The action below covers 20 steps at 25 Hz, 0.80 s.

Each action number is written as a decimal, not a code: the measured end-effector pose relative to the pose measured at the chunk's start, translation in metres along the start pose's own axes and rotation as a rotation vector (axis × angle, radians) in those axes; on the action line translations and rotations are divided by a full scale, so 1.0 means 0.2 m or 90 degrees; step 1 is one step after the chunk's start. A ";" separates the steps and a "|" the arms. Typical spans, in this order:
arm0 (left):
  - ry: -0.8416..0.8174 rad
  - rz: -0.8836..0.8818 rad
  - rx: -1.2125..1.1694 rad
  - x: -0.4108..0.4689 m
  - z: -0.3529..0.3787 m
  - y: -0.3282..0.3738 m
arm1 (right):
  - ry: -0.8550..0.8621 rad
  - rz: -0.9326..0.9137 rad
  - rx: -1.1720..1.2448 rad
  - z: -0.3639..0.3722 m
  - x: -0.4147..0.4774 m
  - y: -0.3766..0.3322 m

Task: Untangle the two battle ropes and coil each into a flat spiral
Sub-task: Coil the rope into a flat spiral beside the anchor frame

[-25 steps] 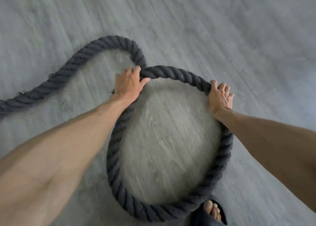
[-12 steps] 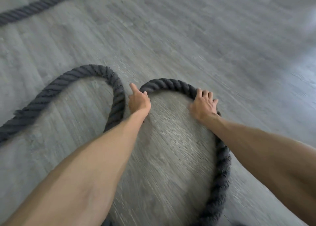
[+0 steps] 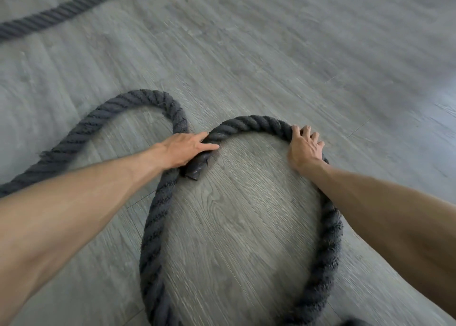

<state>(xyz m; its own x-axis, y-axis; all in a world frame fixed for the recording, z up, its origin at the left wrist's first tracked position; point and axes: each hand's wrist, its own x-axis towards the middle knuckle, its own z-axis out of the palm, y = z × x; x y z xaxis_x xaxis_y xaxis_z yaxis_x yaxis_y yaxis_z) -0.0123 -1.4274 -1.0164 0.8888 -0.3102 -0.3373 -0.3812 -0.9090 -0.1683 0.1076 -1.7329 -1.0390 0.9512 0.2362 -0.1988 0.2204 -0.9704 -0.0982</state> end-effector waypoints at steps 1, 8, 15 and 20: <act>-0.006 0.012 0.011 -0.01 0.00 -0.01 | -0.005 0.009 0.023 -0.01 0.00 -0.01; 0.139 0.025 0.102 0.11 -0.01 0.17 | -0.055 0.024 0.180 -0.07 -0.08 -0.13; 0.071 -0.197 -0.030 0.33 -0.16 0.37 | -0.091 -0.017 0.294 -0.08 -0.12 -0.29; 0.023 -0.329 -0.172 0.39 -0.14 0.43 | -0.114 -0.032 0.241 -0.05 -0.13 -0.35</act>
<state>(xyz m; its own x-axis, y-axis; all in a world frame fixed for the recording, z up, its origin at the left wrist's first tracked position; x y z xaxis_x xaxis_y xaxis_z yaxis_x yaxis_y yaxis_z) 0.0317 -1.5381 -1.0308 0.9523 0.1871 -0.2410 0.1780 -0.9822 -0.0592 0.0703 -1.6709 -1.0167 0.8809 0.3206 -0.3482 0.1392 -0.8786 -0.4568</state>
